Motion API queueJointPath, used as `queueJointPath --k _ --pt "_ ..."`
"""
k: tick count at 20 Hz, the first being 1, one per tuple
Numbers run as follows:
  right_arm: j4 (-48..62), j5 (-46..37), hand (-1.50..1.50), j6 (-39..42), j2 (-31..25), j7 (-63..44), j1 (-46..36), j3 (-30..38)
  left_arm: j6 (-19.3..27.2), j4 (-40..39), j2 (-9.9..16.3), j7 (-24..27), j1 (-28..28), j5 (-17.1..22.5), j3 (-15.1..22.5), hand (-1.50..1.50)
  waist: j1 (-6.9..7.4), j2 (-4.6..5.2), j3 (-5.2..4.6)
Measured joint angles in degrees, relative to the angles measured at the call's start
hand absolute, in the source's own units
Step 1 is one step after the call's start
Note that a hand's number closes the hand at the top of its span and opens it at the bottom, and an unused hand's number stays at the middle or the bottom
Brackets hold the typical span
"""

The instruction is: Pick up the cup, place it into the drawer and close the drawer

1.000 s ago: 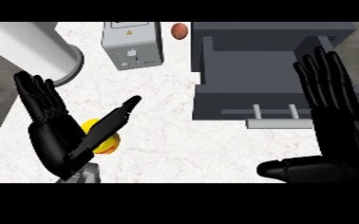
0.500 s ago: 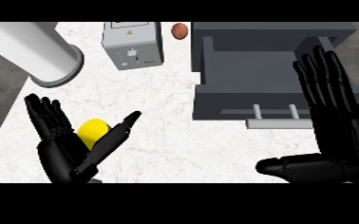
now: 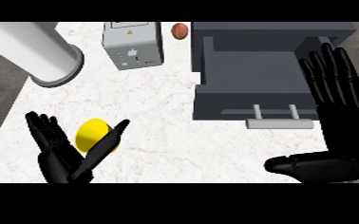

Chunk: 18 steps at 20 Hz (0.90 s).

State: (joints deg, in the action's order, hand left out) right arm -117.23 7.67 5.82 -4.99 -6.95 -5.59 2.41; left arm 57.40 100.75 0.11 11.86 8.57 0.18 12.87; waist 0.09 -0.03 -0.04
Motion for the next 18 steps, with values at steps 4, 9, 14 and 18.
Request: queueJointPath --k 4,9,14,18 --pt "-0.3 -0.7 -1.5 -0.9 0.6 -1.1 -0.7 -0.7 -2.0 -3.1 0.0 7.1 2.1 6.8 -1.4 -1.5 0.04 -0.01 0.0" --pt "-1.8 -0.8 -1.5 -0.7 0.8 -1.4 0.6 -1.1 -3.6 -7.9 -0.1 14.8 2.6 13.9 -1.6 -1.5 -0.02 -0.02 0.0" --pt "-0.9 0.5 -1.5 0.3 0.1 -1.3 0.0 0.2 -6.3 -14.0 0.0 22.2 1.8 21.1 -3.1 -1.5 -0.01 -0.02 0.02" --pt "-1.6 0.0 -1.5 0.6 0.5 -1.0 1.1 -0.6 -9.3 -17.5 0.2 27.0 1.1 24.7 -5.6 -1.5 0.0 -0.14 0.24"
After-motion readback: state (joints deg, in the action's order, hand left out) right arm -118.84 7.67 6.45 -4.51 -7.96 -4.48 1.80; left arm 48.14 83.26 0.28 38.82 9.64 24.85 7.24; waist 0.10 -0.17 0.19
